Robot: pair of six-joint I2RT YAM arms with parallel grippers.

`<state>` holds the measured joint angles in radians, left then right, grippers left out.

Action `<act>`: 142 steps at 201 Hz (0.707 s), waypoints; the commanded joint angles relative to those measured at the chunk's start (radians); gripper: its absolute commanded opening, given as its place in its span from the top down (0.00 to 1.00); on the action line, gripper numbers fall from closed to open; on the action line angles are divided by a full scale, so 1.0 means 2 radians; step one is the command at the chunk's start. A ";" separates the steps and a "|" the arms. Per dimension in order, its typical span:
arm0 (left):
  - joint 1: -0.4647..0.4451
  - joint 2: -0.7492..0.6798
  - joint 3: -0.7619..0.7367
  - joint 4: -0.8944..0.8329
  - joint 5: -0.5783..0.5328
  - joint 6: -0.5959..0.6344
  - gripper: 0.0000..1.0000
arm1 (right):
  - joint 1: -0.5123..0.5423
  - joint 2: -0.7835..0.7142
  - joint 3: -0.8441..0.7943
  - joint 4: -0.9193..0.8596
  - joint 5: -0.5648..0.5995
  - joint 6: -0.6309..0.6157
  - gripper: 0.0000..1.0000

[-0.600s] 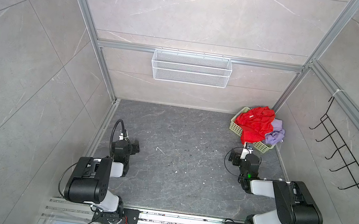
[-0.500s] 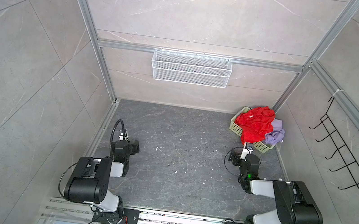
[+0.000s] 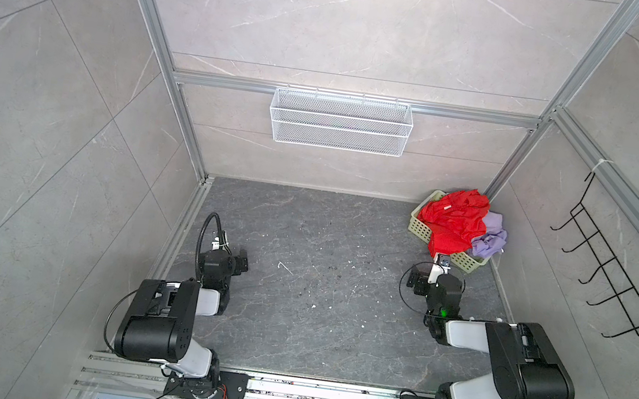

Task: Fold and stack the t-shirts

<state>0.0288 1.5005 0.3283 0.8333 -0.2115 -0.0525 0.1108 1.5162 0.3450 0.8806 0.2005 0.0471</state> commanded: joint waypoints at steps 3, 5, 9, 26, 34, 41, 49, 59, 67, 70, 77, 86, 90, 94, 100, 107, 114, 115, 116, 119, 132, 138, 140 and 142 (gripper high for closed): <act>0.003 -0.002 0.007 0.021 -0.011 -0.003 0.00 | 0.000 -0.002 0.000 0.009 -0.003 -0.010 0.01; 0.003 -0.002 0.007 0.021 -0.011 -0.002 0.00 | 0.000 -0.002 0.000 0.009 -0.003 -0.010 0.01; 0.003 -0.002 0.007 0.022 -0.011 -0.002 0.00 | 0.000 -0.002 0.000 0.009 -0.003 -0.010 0.01; 0.003 -0.002 0.007 0.021 -0.011 -0.002 0.00 | 0.000 -0.002 0.000 0.009 -0.002 -0.009 0.01; 0.003 -0.002 0.007 0.021 -0.010 -0.002 0.00 | 0.000 -0.002 0.000 0.009 -0.003 -0.010 0.01; 0.003 -0.002 0.007 0.021 -0.011 -0.002 0.00 | 0.000 -0.002 0.000 0.009 -0.002 -0.009 0.01; 0.003 -0.002 0.007 0.021 -0.011 -0.002 0.00 | 0.000 -0.002 0.000 0.009 -0.003 -0.009 0.01; 0.003 -0.002 0.007 0.021 -0.011 -0.003 0.00 | 0.000 -0.002 0.000 0.009 -0.002 -0.009 0.01; 0.003 -0.002 0.007 0.020 -0.011 -0.003 0.00 | -0.001 -0.002 0.000 0.009 -0.002 -0.010 0.01; 0.003 -0.002 0.007 0.021 -0.010 -0.002 0.00 | 0.000 -0.002 0.000 0.009 -0.002 -0.009 0.01; 0.003 -0.002 0.007 0.020 -0.011 -0.003 0.00 | -0.001 -0.002 0.000 0.009 -0.002 -0.009 0.01; 0.003 -0.002 0.007 0.021 -0.011 -0.002 0.00 | 0.000 -0.002 0.001 0.008 -0.002 -0.008 0.01; 0.003 -0.002 0.007 0.022 -0.011 -0.002 0.00 | -0.001 -0.002 0.001 0.008 -0.002 -0.009 0.01; 0.003 -0.002 0.006 0.021 -0.011 -0.003 0.00 | 0.000 -0.002 0.000 0.009 -0.002 -0.009 0.01; 0.003 -0.002 0.006 0.021 -0.011 -0.003 0.00 | 0.000 -0.003 0.000 0.012 -0.001 -0.009 0.01; 0.003 -0.003 0.006 0.022 -0.011 -0.003 0.00 | 0.000 -0.010 0.009 -0.003 0.006 -0.006 0.01; 0.003 -0.003 0.006 0.022 -0.011 -0.002 0.00 | 0.000 -0.022 0.020 -0.042 0.003 -0.005 0.01; 0.003 -0.003 0.006 0.022 -0.010 -0.003 0.00 | 0.000 -0.023 0.021 -0.045 0.003 -0.006 0.01; 0.003 -0.002 0.006 0.022 -0.011 -0.002 0.00 | 0.000 -0.024 0.023 -0.048 0.002 -0.007 0.01; 0.003 -0.003 0.006 0.024 -0.012 -0.002 0.00 | 0.000 -0.028 0.030 -0.058 0.005 -0.008 0.01; 0.003 -0.027 0.031 -0.038 -0.008 -0.002 0.00 | 0.000 -0.059 0.072 -0.158 -0.001 -0.010 0.01; 0.003 -0.044 0.055 -0.098 -0.008 -0.003 0.00 | 0.001 -0.076 0.088 -0.197 -0.010 -0.014 0.01; 0.003 -0.046 0.065 -0.116 -0.008 -0.004 0.00 | 0.001 -0.081 0.092 -0.205 -0.013 -0.014 0.01; 0.003 -0.050 0.073 -0.124 -0.008 -0.004 0.00 | 0.001 -0.088 0.095 -0.212 -0.015 -0.012 0.01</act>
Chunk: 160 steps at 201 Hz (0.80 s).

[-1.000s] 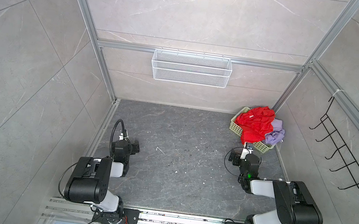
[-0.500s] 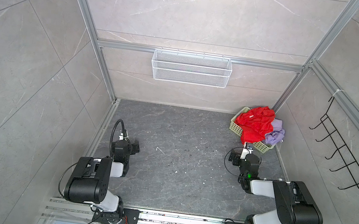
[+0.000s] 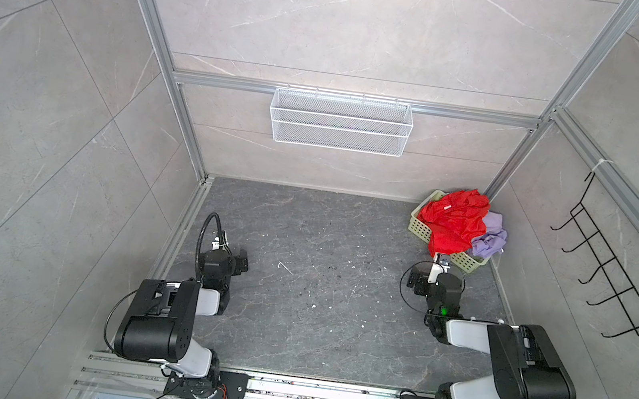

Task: Fold and stack the t-shirts
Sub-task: 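Grasp the red t-shirt in the basket with the right gripper while the left arm advances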

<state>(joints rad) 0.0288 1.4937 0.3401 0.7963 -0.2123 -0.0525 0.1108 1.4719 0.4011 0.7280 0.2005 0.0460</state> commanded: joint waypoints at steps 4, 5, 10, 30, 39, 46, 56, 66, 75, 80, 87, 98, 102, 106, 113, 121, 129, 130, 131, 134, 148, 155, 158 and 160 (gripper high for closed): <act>0.003 -0.054 0.084 -0.140 -0.007 -0.004 0.00 | 0.001 -0.078 0.073 -0.148 -0.018 -0.001 0.01; 0.003 -0.055 0.089 -0.147 -0.007 -0.003 0.00 | 0.001 -0.080 0.075 -0.151 -0.019 0.002 0.01; 0.003 -0.062 0.111 -0.185 -0.001 -0.001 0.00 | 0.001 -0.096 0.083 -0.162 -0.021 0.019 0.01; 0.002 -0.084 0.184 -0.282 0.043 -0.018 0.00 | 0.010 -0.129 0.151 -0.249 -0.037 0.086 0.01; -0.001 -0.087 0.218 -0.315 0.048 -0.045 0.00 | 0.024 -0.126 0.196 -0.305 -0.037 0.115 0.01; -0.006 -0.088 0.245 -0.339 0.050 -0.071 0.00 | 0.035 -0.119 0.229 -0.336 -0.050 0.137 0.01; -0.014 -0.086 0.280 -0.367 0.058 -0.115 0.00 | 0.053 -0.105 0.259 -0.354 -0.066 0.166 0.01; -0.025 -0.082 0.311 -0.388 0.069 -0.158 0.00 | 0.076 -0.087 0.282 -0.347 -0.086 0.200 0.01; -0.041 -0.076 0.334 -0.401 0.087 -0.195 0.00 | 0.093 -0.067 0.298 -0.333 -0.106 0.233 0.01; -0.049 -0.072 0.346 -0.407 0.102 -0.214 0.00 | 0.104 -0.055 0.311 -0.330 -0.118 0.258 0.01; -0.056 -0.064 0.364 -0.420 0.130 -0.241 0.00 | 0.113 -0.045 0.326 -0.331 -0.129 0.285 0.01; -0.069 -0.054 0.390 -0.453 0.151 -0.299 0.00 | 0.133 -0.028 0.349 -0.335 -0.151 0.320 0.01; -0.075 -0.052 0.394 -0.459 0.154 -0.319 0.00 | 0.141 -0.022 0.356 -0.337 -0.155 0.328 0.01; -0.082 -0.050 0.395 -0.460 0.159 -0.337 0.00 | 0.150 -0.019 0.364 -0.339 -0.158 0.335 0.01; -0.098 -0.050 0.394 -0.457 0.162 -0.368 0.00 | 0.163 -0.013 0.373 -0.344 -0.159 0.348 0.01; -0.121 -0.051 0.390 -0.446 0.158 -0.387 0.00 | 0.184 -0.007 0.385 -0.345 -0.162 0.359 0.01; -0.145 -0.052 0.390 -0.440 0.151 -0.396 0.00 | 0.202 -0.005 0.395 -0.356 -0.158 0.366 0.01; -0.148 -0.052 0.390 -0.440 0.149 -0.397 0.00 | 0.203 -0.004 0.396 -0.358 -0.157 0.366 0.01; -0.151 -0.052 0.391 -0.440 0.148 -0.397 0.00 | 0.205 -0.003 0.398 -0.360 -0.156 0.367 0.01; -0.160 -0.052 0.392 -0.440 0.144 -0.397 0.00 | 0.212 -0.003 0.402 -0.369 -0.150 0.368 0.01; -0.197 -0.051 0.402 -0.445 0.121 -0.372 0.00 | 0.235 -0.004 0.420 -0.416 -0.107 0.355 0.01; -0.205 -0.054 0.407 -0.450 0.115 -0.359 0.00 | 0.240 -0.011 0.421 -0.421 -0.093 0.349 0.01; -0.206 -0.057 0.407 -0.445 0.115 -0.355 0.00 | 0.239 -0.014 0.417 -0.413 -0.091 0.349 0.01; -0.207 -0.058 0.406 -0.440 0.116 -0.352 0.00 | 0.240 -0.018 0.415 -0.404 -0.091 0.349 0.01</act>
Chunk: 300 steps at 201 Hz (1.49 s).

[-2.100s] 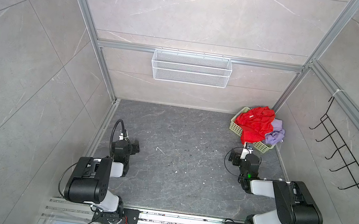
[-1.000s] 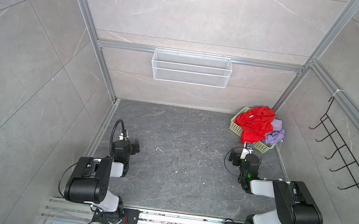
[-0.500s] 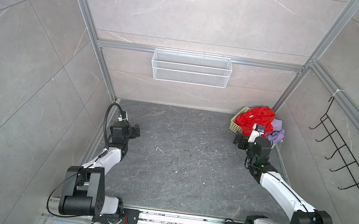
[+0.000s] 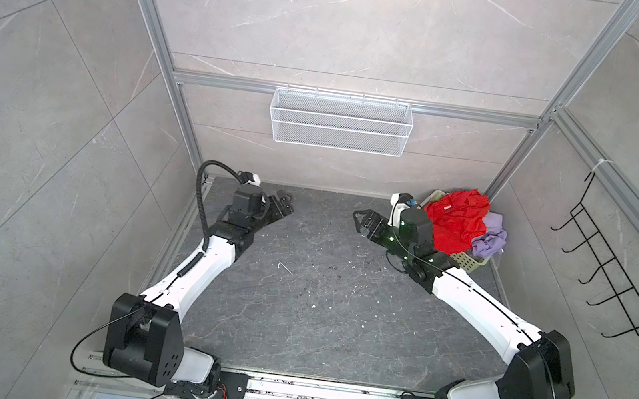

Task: Fold and stack the t-shirts
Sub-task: 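Grasp the red t-shirt in the basket with the right gripper while the left arm advances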

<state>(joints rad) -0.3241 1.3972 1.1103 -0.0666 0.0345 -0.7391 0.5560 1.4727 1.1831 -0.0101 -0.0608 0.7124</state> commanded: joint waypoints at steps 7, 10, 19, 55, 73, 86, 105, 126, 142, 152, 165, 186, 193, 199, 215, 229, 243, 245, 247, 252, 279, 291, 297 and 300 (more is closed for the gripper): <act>-0.033 -0.015 0.010 0.025 0.001 -0.008 0.00 | 0.017 -0.024 0.011 -0.006 0.043 0.019 0.01; -0.033 -0.016 0.004 0.041 0.005 -0.012 0.00 | 0.018 -0.027 0.007 0.005 0.047 0.020 0.01; -0.033 -0.016 -0.014 0.088 0.026 -0.014 0.00 | 0.017 -0.029 0.011 0.005 0.057 0.027 0.01; -0.026 0.020 0.034 0.056 0.044 0.022 0.00 | -0.018 0.045 0.147 -0.259 0.144 0.089 0.01; -0.022 0.058 0.084 0.010 0.064 0.057 0.00 | -0.065 0.093 0.178 -0.319 0.146 0.072 0.01; -0.022 0.074 0.092 0.015 0.078 0.068 0.00 | -0.097 0.105 0.173 -0.330 0.150 0.060 0.00; -0.023 0.098 0.104 0.014 0.098 0.097 0.00 | -0.128 0.107 0.150 -0.321 0.177 0.017 0.00; -0.024 0.138 0.149 -0.041 0.119 0.149 0.00 | -0.154 0.117 0.132 -0.325 0.227 -0.007 0.00; -0.026 0.166 0.177 -0.070 0.139 0.175 0.00 | -0.167 0.131 0.122 -0.328 0.259 -0.016 0.01; -0.029 0.180 0.188 -0.080 0.147 0.183 0.00 | -0.173 0.138 0.111 -0.318 0.267 -0.026 0.03; -0.032 0.193 0.193 -0.082 0.151 0.186 0.00 | -0.181 0.149 0.099 -0.301 0.272 -0.033 0.05; -0.035 0.208 0.200 -0.082 0.155 0.186 0.00 | -0.195 0.175 0.095 -0.283 0.286 -0.039 0.12; -0.036 0.211 0.202 -0.081 0.159 0.185 0.00 | -0.198 0.183 0.098 -0.282 0.290 -0.035 0.13; -0.037 0.213 0.203 -0.082 0.158 0.185 0.00 | -0.203 0.189 0.096 -0.270 0.287 -0.038 0.15; -0.037 0.218 0.209 -0.082 0.160 0.185 0.00 | -0.211 0.203 0.090 -0.236 0.286 -0.046 0.19; -0.037 0.220 0.212 -0.083 0.160 0.186 0.00 | -0.215 0.214 0.093 -0.224 0.293 -0.051 0.21; -0.037 0.223 0.214 -0.082 0.158 0.187 0.00 | -0.217 0.222 0.093 -0.206 0.296 -0.060 0.21; -0.037 0.223 0.214 -0.082 0.158 0.187 0.00 | -0.218 0.223 0.093 -0.204 0.298 -0.061 0.22; -0.037 0.224 0.214 -0.082 0.158 0.187 0.00 | -0.218 0.225 0.093 -0.202 0.299 -0.061 0.22; -0.037 0.225 0.215 -0.082 0.157 0.187 0.00 | -0.219 0.229 0.095 -0.201 0.303 -0.060 0.22; -0.037 0.233 0.225 -0.079 0.161 0.186 0.00 | -0.223 0.247 0.130 -0.236 0.327 -0.047 0.27; -0.037 0.235 0.227 -0.079 0.162 0.186 0.00 | -0.222 0.247 0.139 -0.244 0.334 -0.049 0.31; -0.037 0.235 0.226 -0.077 0.161 0.185 0.00 | -0.223 0.246 0.139 -0.243 0.337 -0.052 0.34; -0.037 0.235 0.225 -0.076 0.161 0.185 0.00 | -0.223 0.245 0.139 -0.242 0.338 -0.053 0.35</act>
<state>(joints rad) -0.3962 1.8519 1.5265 -0.2317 0.3252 -0.3889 0.1143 1.9572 1.4189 -0.4637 0.5510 0.6163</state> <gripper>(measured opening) 0.999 0.686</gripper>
